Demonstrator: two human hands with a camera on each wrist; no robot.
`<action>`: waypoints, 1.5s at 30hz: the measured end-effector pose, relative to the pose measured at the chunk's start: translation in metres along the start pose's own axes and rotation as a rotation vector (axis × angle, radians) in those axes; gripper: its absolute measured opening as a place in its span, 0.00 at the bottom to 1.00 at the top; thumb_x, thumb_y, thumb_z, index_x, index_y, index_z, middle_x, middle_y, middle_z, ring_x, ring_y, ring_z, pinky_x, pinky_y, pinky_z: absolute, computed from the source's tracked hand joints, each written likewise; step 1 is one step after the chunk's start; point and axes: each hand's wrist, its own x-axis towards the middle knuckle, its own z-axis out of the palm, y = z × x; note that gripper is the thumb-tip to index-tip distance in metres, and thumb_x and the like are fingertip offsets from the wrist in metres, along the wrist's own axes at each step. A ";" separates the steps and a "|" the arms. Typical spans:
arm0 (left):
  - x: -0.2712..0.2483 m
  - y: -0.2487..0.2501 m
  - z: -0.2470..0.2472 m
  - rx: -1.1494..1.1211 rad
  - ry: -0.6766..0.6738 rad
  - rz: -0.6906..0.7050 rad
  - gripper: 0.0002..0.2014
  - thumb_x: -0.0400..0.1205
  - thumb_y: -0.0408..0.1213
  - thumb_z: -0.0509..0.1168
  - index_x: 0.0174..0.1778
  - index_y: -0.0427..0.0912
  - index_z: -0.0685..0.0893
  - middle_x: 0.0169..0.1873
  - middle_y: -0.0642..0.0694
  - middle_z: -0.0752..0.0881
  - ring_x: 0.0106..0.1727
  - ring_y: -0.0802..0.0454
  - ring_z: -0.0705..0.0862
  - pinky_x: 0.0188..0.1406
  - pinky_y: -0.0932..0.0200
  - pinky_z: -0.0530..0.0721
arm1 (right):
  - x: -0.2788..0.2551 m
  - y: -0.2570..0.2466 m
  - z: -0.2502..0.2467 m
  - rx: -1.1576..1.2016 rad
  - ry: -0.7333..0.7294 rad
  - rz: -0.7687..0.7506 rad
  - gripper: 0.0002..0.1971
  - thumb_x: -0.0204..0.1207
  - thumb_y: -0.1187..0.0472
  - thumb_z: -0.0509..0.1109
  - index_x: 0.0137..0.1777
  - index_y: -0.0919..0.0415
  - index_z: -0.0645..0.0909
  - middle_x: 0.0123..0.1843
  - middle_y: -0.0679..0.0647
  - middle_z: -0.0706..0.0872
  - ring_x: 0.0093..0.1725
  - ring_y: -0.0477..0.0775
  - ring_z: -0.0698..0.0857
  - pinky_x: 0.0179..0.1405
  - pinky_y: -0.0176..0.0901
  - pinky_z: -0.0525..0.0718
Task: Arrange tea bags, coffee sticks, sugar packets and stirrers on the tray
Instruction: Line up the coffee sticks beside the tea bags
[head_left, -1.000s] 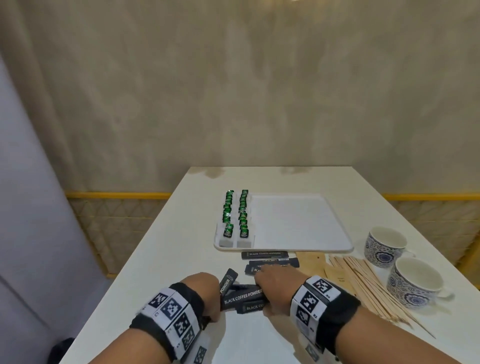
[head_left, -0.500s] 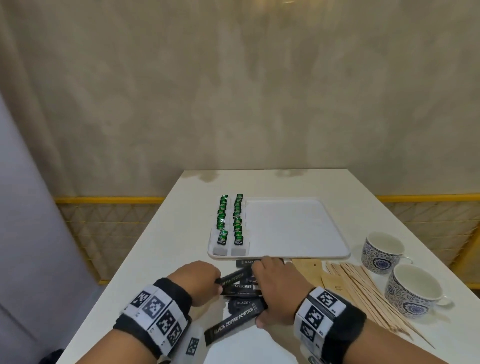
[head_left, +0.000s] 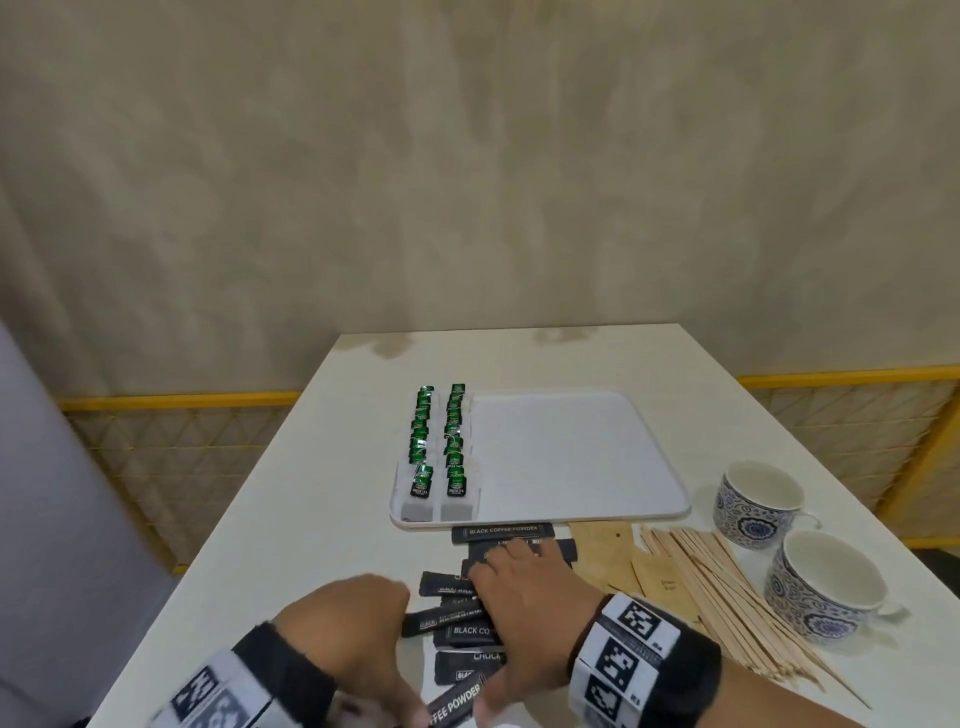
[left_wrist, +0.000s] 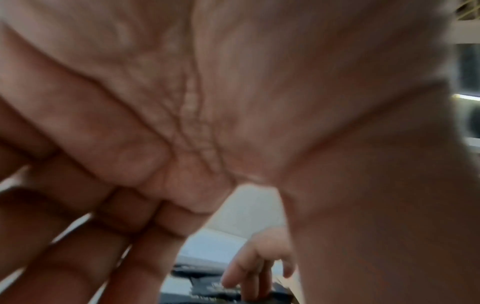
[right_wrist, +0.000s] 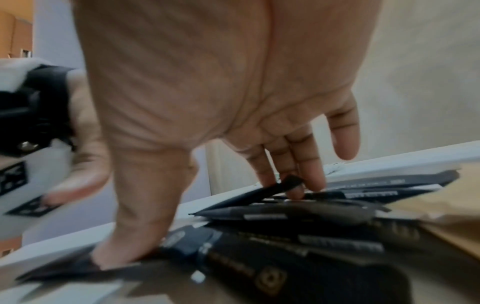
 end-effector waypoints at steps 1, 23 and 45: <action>-0.001 0.001 0.004 0.056 -0.027 -0.015 0.18 0.73 0.54 0.70 0.50 0.47 0.76 0.50 0.51 0.79 0.52 0.50 0.80 0.49 0.60 0.75 | 0.000 0.002 -0.001 0.009 -0.032 0.012 0.50 0.63 0.30 0.74 0.76 0.61 0.62 0.71 0.59 0.70 0.71 0.63 0.68 0.74 0.70 0.61; 0.020 0.025 0.025 0.189 0.215 0.019 0.17 0.74 0.41 0.69 0.58 0.45 0.83 0.55 0.43 0.85 0.54 0.42 0.85 0.47 0.54 0.80 | 0.009 -0.009 -0.016 0.015 -0.169 0.045 0.37 0.66 0.38 0.77 0.69 0.58 0.70 0.63 0.56 0.74 0.64 0.59 0.74 0.65 0.58 0.74; -0.019 -0.026 -0.002 -0.426 0.198 -0.105 0.22 0.72 0.68 0.65 0.39 0.51 0.78 0.39 0.53 0.83 0.40 0.59 0.81 0.38 0.64 0.74 | 0.027 0.001 -0.021 0.281 -0.196 0.084 0.14 0.79 0.53 0.67 0.55 0.64 0.79 0.50 0.58 0.85 0.43 0.57 0.80 0.44 0.45 0.81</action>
